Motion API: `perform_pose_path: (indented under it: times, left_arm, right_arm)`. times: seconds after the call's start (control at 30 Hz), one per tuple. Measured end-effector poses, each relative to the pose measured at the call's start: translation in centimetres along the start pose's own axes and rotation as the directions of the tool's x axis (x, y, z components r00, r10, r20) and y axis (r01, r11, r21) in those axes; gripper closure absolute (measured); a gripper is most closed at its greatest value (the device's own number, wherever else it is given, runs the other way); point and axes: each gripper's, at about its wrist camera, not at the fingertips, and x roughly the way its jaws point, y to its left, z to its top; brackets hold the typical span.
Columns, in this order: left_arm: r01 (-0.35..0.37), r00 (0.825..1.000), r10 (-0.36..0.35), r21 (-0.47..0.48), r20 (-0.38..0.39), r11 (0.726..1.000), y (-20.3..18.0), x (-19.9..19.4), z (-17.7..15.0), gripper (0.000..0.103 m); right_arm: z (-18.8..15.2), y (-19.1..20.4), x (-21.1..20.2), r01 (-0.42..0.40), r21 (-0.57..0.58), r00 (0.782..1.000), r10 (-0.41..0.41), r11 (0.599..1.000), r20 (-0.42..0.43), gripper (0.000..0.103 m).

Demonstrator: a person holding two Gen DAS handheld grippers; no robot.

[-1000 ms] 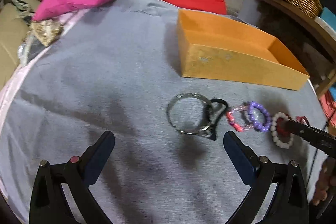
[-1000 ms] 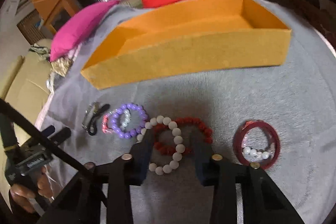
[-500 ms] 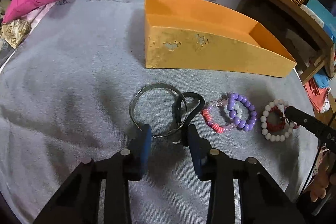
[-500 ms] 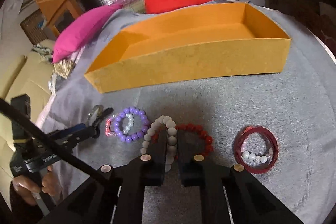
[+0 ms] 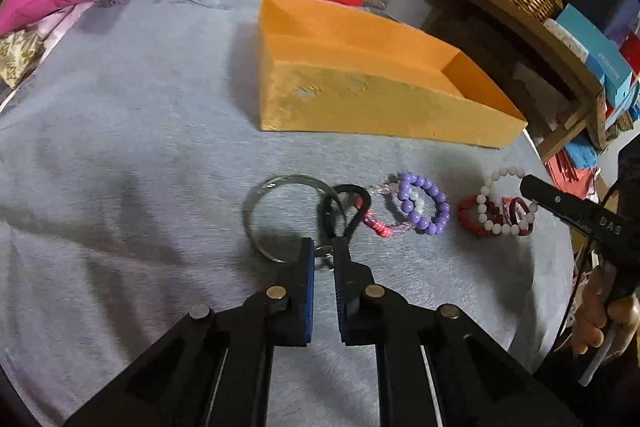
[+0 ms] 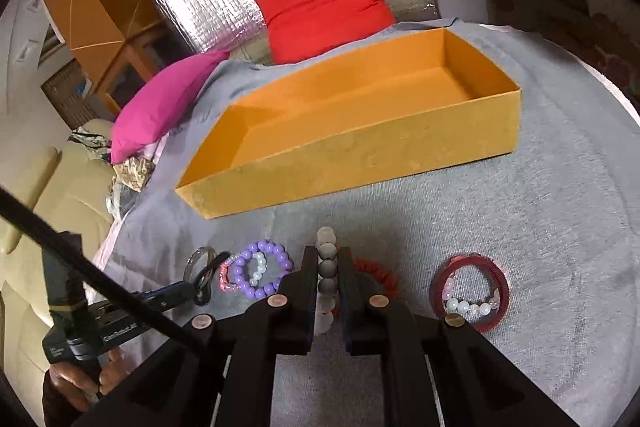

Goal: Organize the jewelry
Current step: 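Carry the silver bangle and pearl bracelet into the orange tray and open both tools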

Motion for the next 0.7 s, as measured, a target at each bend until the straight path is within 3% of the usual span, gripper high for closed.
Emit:
perform_pose_path:
  times: [0.13, 0.23, 0.3, 0.37, 0.4, 0.53, 0.67, 0.7]
  left_arm:
    - [-0.001, 1.000, 0.001, -0.017, 0.012, 1.000, 1.4, -1.3, -0.3, 0.094]
    - [-0.056, 0.998, 0.058, -0.072, 0.023, 0.996, 3.2, -1.3, 0.0, 0.092]
    - [-0.053, 0.998, 0.055, -0.106, 0.019, 0.993, 3.9, -1.2, 0.3, 0.081]
    - [-0.063, 0.997, 0.067, -0.145, 0.024, 0.987, 4.3, -0.9, 0.5, 0.042]
    - [-0.062, 0.997, 0.069, -0.152, 0.039, 0.986, 4.3, -0.8, 0.5, 0.041]
    - [-0.097, 0.995, 0.100, -0.123, 0.013, 0.988, 4.0, 0.8, 0.9, 0.042]
    - [-0.157, 0.988, 0.158, -0.108, -0.003, 0.982, 3.9, 2.6, 1.5, 0.083]
    - [-0.168, 0.986, 0.169, -0.098, 0.001, 0.981, 3.8, 2.7, 1.6, 0.087]
  right_arm:
    - [0.1, 0.4, 0.3, -0.005, -0.004, 1.000, 0.005, 1.000, 0.002, 0.092]
    - [0.0, 0.7, 0.5, -0.010, -0.003, 1.000, 0.010, 1.000, 0.003, 0.092]
    - [0.0, 0.9, 0.6, -0.012, -0.008, 1.000, 0.012, 1.000, 0.003, 0.092]
    - [-0.2, 1.0, 0.7, -0.012, -0.012, 1.000, 0.012, 1.000, 0.004, 0.092]
    - [-0.2, 1.1, 0.8, -0.013, -0.012, 1.000, 0.013, 1.000, 0.003, 0.092]
    - [-0.4, 1.2, 0.9, -0.016, -0.011, 1.000, 0.016, 1.000, -0.001, 0.092]
    - [-0.5, 1.1, 0.9, -0.019, -0.011, 1.000, 0.019, 1.000, -0.009, 0.092]
    - [-0.5, 1.1, 1.0, -0.016, -0.013, 1.000, 0.016, 1.000, -0.011, 0.092]
